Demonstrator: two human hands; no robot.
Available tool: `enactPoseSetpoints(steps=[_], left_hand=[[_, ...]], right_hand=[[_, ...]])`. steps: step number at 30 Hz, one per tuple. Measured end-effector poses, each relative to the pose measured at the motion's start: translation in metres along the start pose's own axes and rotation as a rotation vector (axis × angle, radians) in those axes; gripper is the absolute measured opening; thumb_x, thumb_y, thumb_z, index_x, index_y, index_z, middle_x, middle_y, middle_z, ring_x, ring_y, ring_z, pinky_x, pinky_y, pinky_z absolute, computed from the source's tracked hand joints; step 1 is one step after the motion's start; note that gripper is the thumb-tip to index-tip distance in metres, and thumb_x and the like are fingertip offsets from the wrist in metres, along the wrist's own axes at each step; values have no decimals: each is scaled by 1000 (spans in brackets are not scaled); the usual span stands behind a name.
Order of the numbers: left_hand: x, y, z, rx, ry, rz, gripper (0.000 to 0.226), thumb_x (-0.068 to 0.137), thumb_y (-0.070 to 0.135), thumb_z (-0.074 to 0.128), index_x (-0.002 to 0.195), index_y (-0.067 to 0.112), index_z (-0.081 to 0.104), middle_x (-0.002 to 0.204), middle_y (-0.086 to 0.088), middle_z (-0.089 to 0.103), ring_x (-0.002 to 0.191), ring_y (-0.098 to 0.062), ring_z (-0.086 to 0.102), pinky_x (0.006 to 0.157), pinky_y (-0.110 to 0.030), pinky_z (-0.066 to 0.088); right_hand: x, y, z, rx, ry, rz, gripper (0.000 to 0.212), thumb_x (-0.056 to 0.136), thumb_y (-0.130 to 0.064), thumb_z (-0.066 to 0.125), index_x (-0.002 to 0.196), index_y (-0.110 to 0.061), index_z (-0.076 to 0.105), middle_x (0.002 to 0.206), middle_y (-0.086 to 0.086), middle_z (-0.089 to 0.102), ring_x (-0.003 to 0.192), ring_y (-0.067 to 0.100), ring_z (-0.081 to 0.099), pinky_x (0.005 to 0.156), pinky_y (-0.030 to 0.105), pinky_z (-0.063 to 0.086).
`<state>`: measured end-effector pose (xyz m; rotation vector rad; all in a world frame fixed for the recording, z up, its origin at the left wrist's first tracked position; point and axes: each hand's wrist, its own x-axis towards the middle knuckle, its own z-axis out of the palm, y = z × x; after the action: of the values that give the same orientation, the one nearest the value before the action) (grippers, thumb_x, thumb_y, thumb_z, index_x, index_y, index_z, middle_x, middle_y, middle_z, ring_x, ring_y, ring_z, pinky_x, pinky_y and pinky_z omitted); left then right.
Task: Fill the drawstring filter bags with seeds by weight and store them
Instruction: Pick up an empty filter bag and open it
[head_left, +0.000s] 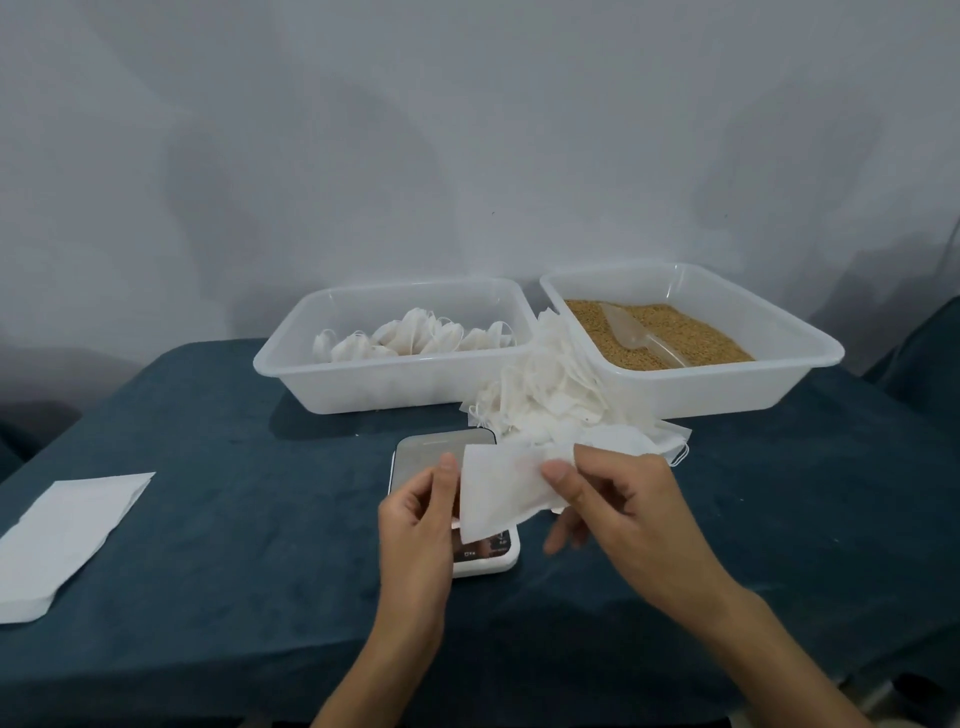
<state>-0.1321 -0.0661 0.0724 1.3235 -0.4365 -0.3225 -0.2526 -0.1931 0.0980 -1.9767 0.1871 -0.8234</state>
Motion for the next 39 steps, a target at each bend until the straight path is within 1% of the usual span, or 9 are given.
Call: enactPoseSetpoints(steps=[3,6,9,13,20,27,31,34,39], left_hand=[[1,1,-8,138,-35,239,33,93,54,70,115,30,70,114,5,73,106,-14,70,83,-23,55],[6,2,-12,548,-243,562,83,82,55,74,153,29,42,156,11,45,148,-19,41,118,-28,36],[21,2,-2,831,-335,782,94,88,54,70,162,16,27,163,3,36,157,-16,25,130,-40,16],[46,-4,9,845,-527,634,77,93,41,69,158,21,34,141,4,58,136,-12,49,126,-44,24],[82,-14,31,615,-707,420,49,85,1,64,130,19,54,111,2,67,98,-20,65,83,-44,53],[105,-16,44,454,-707,304,45,83,25,78,121,29,55,111,14,66,106,-10,63,90,-29,52],[117,-21,42,302,-612,202,36,84,10,70,115,26,60,105,1,68,101,-16,66,85,-41,55],[124,-22,33,181,-608,147,38,82,9,73,114,25,62,100,1,70,94,-9,67,77,-21,53],[135,-19,25,69,-532,110,38,79,17,82,113,23,64,94,-1,71,88,-10,68,75,-22,54]], right_hand=[[3,2,-2,-44,-33,9,46,99,-44,58,67,-13,46,58,12,56,62,18,73,54,47,51],[8,5,-5,-141,-83,-3,46,99,-43,57,72,-6,53,64,6,57,61,18,64,58,51,49],[17,5,-11,-211,-137,-29,46,100,-45,55,69,-10,53,64,5,51,59,24,50,55,40,47],[39,5,-21,-274,-289,79,52,99,-59,44,77,-14,59,69,0,60,61,13,61,58,40,54],[80,4,-37,-331,-404,302,58,83,-80,36,97,-36,71,99,-9,70,62,16,74,51,26,58],[106,1,-39,-357,-436,276,41,93,-64,41,91,-34,68,91,-2,68,59,20,74,46,28,56],[128,9,-52,-293,-252,237,46,100,-58,45,95,-23,74,85,-4,77,51,24,71,39,27,50],[160,46,-90,-402,51,204,28,101,-41,56,88,-24,73,79,-3,77,53,22,70,44,25,49],[212,145,-154,-910,143,509,34,95,-34,68,114,-5,67,108,9,70,93,27,64,82,37,52]])
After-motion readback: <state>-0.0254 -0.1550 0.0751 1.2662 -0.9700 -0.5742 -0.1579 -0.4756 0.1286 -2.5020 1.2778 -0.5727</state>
